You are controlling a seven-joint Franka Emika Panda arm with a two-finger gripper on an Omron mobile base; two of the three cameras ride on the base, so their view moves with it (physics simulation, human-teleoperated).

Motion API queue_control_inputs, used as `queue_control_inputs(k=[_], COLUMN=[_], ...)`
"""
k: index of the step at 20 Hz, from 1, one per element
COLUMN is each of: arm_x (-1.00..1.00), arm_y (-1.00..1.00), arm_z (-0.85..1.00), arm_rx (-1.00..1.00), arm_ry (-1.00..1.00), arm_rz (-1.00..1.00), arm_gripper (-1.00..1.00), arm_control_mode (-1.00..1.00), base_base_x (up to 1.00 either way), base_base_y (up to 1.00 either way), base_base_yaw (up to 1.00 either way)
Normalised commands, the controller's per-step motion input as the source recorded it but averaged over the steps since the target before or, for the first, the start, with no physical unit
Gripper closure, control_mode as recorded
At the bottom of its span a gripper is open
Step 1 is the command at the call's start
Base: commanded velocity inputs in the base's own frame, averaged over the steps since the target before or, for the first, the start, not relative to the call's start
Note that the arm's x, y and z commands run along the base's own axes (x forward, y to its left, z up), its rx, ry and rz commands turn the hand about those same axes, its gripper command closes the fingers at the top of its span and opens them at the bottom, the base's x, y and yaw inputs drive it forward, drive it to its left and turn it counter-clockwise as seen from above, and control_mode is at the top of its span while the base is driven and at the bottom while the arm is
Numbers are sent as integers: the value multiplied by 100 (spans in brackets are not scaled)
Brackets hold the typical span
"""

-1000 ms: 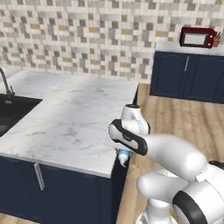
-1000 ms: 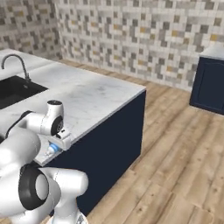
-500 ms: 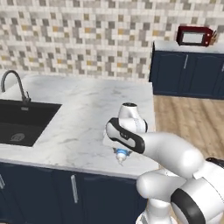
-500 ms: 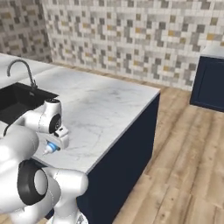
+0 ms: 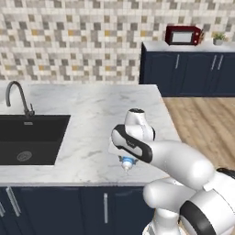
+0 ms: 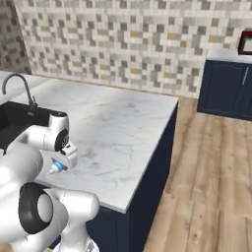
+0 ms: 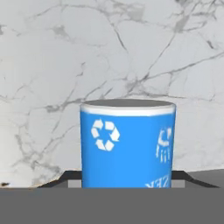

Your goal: Restock the sink supplies by placing the sponge and soap dispenser on the counter and next to the sink. Make sure the soap dispenser is upright.

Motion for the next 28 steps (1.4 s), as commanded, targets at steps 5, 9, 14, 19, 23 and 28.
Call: queue_control_inputs(k=[5, 9, 14, 19, 23, 28], arm_x=[0, 0, 0, 57, 50, 45], arm_y=[0, 0, 0, -18, -57, -24], arm_z=[0, 0, 0, 0, 2, 0], arm_rx=[0, 0, 0, 14, 28, 29], arm_ry=[0, 0, 0, 0, 0, 0], arm_rz=[0, 0, 0, -3, 6, 16], arm_gripper=[100, 100, 100, 100, 100, 100], arm_control_mode=[100, 100, 100, -100, -100, -100], base_base_x=[0, 0, 20, 0, 0, 0], base_base_y=[100, 100, 70, 0, 0, 0], base_base_yaw=[-30, -31, -23, 0, 0, 0])
